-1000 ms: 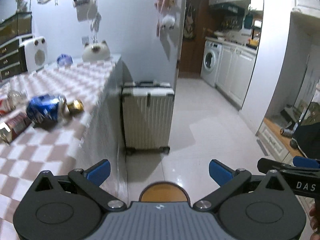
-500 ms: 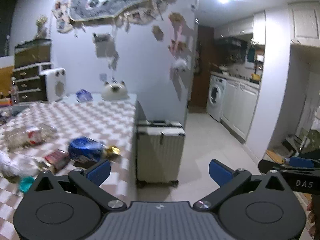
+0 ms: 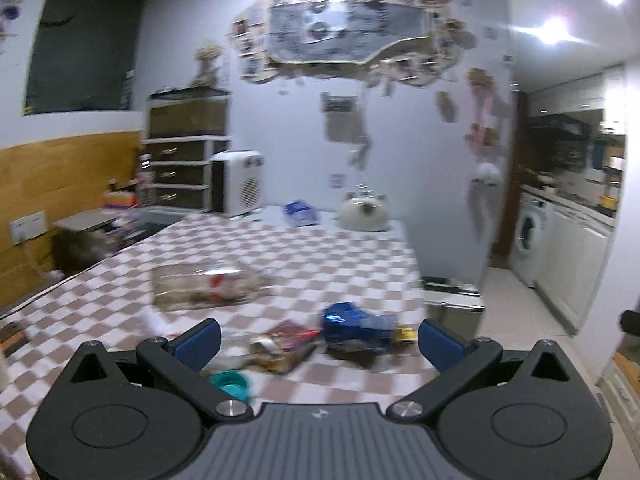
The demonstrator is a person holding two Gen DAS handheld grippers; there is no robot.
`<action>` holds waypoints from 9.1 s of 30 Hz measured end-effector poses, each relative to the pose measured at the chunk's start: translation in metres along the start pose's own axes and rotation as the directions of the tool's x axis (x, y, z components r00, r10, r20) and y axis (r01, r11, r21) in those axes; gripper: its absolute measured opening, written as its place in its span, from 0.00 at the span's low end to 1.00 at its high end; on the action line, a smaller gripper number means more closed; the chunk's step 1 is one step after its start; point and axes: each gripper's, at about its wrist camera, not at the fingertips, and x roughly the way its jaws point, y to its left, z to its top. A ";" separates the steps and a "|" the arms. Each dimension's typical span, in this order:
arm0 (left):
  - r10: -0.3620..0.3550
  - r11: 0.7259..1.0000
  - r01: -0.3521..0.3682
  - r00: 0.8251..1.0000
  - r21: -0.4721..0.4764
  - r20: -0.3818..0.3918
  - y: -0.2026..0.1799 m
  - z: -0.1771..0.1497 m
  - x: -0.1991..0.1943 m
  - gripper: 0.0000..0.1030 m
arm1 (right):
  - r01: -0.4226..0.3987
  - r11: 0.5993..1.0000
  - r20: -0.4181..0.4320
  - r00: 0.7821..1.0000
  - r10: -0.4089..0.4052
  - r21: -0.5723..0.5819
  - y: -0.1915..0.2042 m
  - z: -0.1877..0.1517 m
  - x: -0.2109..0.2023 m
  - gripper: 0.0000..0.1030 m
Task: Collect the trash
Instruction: 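Move both tools back up to the table, then grasp the teal bottle cap with the left tool while the right tool grasps the gold wrapper, then lift the teal cap and gold wrapper off the table in both tools, then carry the teal cap and gold wrapper in both tools over the trash bin, then open the left tool over the bin while the right tool releases the gold wrapper, then move both tools back up to the table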
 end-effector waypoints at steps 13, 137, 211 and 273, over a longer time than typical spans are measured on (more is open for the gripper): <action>0.068 0.997 -0.072 0.993 -0.029 -0.100 0.085 -0.036 0.051 1.00 | -0.179 0.984 -0.027 0.984 0.178 0.001 0.069 -0.003 0.067 1.00; -0.075 0.991 0.094 0.980 0.098 -0.184 -0.002 -0.074 0.085 0.48 | -0.330 0.943 -0.290 0.906 0.307 -0.033 0.102 -0.092 0.113 0.39; -0.212 0.950 0.313 0.612 -0.013 -0.762 -0.283 -0.414 0.435 0.49 | 0.096 0.959 -0.697 0.707 0.122 0.265 -0.212 -0.389 0.356 0.39; -0.030 0.959 0.258 0.515 0.122 -0.856 -0.253 -0.414 0.430 1.00 | 0.169 0.979 -0.792 0.610 -0.015 0.111 -0.216 -0.414 0.354 0.97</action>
